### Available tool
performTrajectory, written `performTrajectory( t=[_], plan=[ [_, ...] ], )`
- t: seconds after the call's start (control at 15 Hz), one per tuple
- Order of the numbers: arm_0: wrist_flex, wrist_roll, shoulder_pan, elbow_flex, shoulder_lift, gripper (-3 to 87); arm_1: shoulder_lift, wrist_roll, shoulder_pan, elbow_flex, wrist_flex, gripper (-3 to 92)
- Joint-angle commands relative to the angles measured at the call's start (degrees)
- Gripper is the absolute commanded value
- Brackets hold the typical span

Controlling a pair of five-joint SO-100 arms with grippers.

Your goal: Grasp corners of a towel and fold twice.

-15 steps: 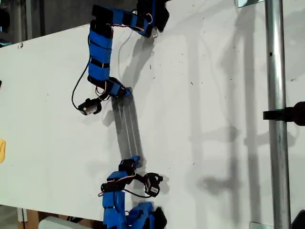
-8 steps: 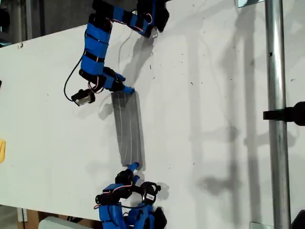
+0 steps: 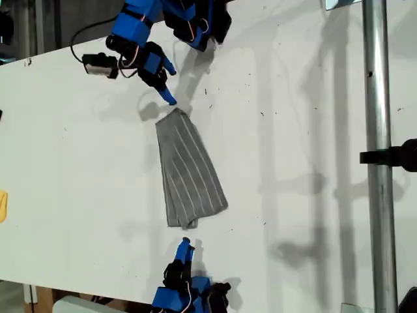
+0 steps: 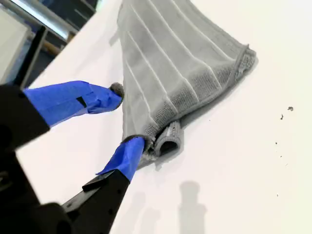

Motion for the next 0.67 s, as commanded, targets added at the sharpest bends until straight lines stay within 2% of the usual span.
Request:
performTrajectory(
  t=[0.0, 0.27, 0.4, 0.6],
  plan=[
    [-1.3, 0.4, 0.8, -0.4, 1.4, 15.5, 8.3, 1.2, -0.2, 0.0, -0.8, 35.8],
    [-1.3, 1.1, 0.7, -0.9, 1.7, 9.9, 1.3, -0.2, -2.2, -0.4, -3.9, 38.0],
    [-3.1, -0.4, 1.1, -2.9, -8.1, 10.2, -1.6, -1.6, -3.3, -1.7, -5.3, 37.6],
    [-16.3, -1.8, 5.0, -9.1, -35.7, 10.2, -17.3, -5.6, -6.2, -7.2, -12.0, 38.1]
  ],
)
